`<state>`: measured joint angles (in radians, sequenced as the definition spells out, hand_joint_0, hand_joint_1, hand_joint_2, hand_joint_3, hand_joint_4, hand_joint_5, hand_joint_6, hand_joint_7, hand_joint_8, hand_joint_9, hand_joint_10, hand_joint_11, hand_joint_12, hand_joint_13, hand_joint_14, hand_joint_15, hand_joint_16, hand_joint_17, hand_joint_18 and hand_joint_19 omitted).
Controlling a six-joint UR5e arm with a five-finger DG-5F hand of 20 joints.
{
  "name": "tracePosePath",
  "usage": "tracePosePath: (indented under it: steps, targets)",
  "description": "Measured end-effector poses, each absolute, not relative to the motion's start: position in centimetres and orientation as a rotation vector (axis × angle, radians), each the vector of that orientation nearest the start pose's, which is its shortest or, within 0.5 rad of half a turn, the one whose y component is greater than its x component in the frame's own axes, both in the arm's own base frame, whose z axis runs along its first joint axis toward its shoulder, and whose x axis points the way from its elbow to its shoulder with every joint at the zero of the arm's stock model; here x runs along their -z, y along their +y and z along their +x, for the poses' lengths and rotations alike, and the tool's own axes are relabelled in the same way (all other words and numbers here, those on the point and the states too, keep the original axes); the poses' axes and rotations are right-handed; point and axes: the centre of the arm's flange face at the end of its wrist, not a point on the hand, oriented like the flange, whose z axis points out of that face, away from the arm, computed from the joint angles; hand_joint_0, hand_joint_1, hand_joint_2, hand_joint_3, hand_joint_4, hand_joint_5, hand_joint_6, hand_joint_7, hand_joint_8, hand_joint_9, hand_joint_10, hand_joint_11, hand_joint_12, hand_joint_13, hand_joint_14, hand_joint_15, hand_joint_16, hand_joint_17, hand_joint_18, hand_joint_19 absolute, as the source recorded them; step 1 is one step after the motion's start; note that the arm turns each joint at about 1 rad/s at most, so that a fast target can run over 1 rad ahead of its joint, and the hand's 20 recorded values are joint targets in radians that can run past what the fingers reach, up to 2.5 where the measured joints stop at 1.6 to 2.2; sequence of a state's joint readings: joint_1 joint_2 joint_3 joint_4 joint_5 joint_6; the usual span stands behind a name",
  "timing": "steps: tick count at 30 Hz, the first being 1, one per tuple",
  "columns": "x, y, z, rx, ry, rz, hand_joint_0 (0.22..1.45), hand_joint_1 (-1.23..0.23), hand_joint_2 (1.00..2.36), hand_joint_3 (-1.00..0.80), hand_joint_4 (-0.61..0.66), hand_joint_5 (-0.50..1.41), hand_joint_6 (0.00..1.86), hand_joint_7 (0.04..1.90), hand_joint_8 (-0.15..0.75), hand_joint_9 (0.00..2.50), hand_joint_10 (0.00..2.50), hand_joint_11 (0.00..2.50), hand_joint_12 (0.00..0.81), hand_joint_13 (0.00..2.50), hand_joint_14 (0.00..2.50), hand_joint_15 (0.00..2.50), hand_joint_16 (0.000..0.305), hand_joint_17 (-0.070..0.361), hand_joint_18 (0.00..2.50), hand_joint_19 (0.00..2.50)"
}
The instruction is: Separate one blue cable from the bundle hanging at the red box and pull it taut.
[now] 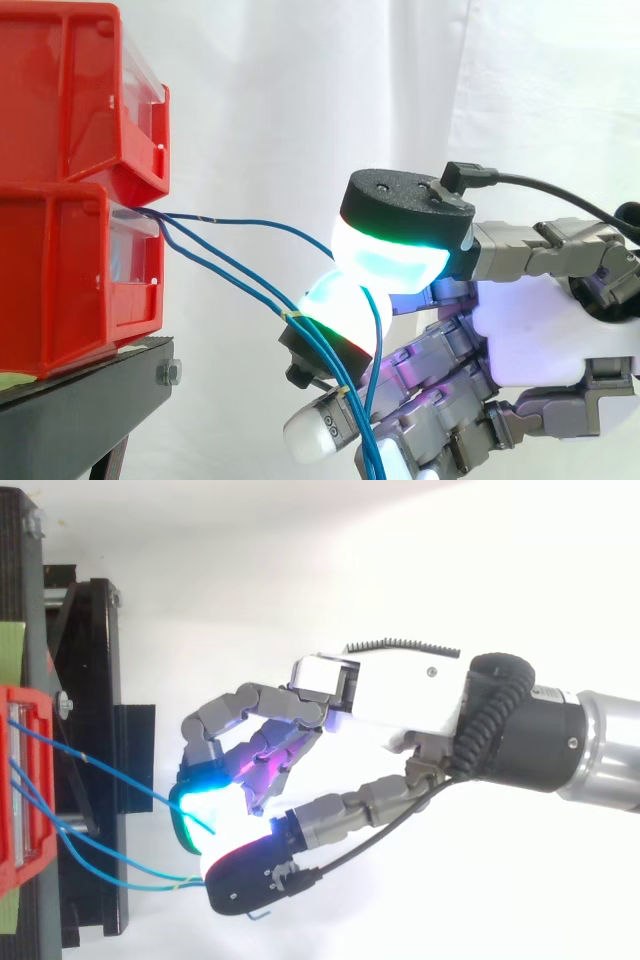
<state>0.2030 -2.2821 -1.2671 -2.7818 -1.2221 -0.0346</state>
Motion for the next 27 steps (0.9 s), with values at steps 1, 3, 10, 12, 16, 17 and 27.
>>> tracePosePath:
  steps: [1,3,10,12,16,17,27]
  targets:
    - [-22.5,-1.7,74.5,-1.045,1.158,1.275,0.69,-0.83,1.02,0.05,-0.12,-0.16,0.9,1.5,0.48,0.9,0.01,0.21,0.421,0.86,0.01,0.33,0.051,0.115,0.9,0.49]
    - [-22.4,-1.7,74.5,-1.046,1.158,1.276,0.69,-0.82,1.02,0.04,-0.1,-0.17,0.9,1.5,0.502,1.04,0.01,0.25,0.42,0.82,0.01,0.31,0.054,0.122,0.87,0.49]
    - [-21.0,-1.6,74.0,-1.082,1.122,1.281,0.68,-0.8,1.02,0.0,-0.06,-0.18,0.91,1.47,0.543,1.17,0.01,0.16,0.407,0.74,0.01,0.23,0.055,0.125,0.85,0.45]
    - [-20.6,-1.6,74.0,-1.103,1.097,1.273,0.68,-0.8,1.02,0.0,-0.05,-0.18,0.91,1.45,0.554,1.18,0.0,0.13,0.405,0.73,0.01,0.21,0.055,0.125,0.84,0.45]
    - [-20.4,-1.5,74.0,-1.124,1.072,1.263,0.68,-0.79,1.02,-0.02,-0.04,-0.18,0.91,1.44,0.567,1.22,0.0,0.14,0.405,0.71,0.01,0.2,0.055,0.124,0.83,0.45]
    - [-20.4,-1.5,74.0,-1.125,1.071,1.263,0.68,-0.79,1.02,-0.03,-0.03,-0.18,0.91,1.44,0.566,1.24,0.0,0.15,0.404,0.71,0.01,0.2,0.055,0.125,0.83,0.45]
    - [-20.2,-1.4,74.0,-1.13,1.069,1.26,0.68,-0.76,1.02,-0.07,-0.01,-0.2,0.92,1.39,0.531,1.41,0.02,0.61,0.412,0.73,0.01,0.25,0.055,0.123,0.8,0.47]
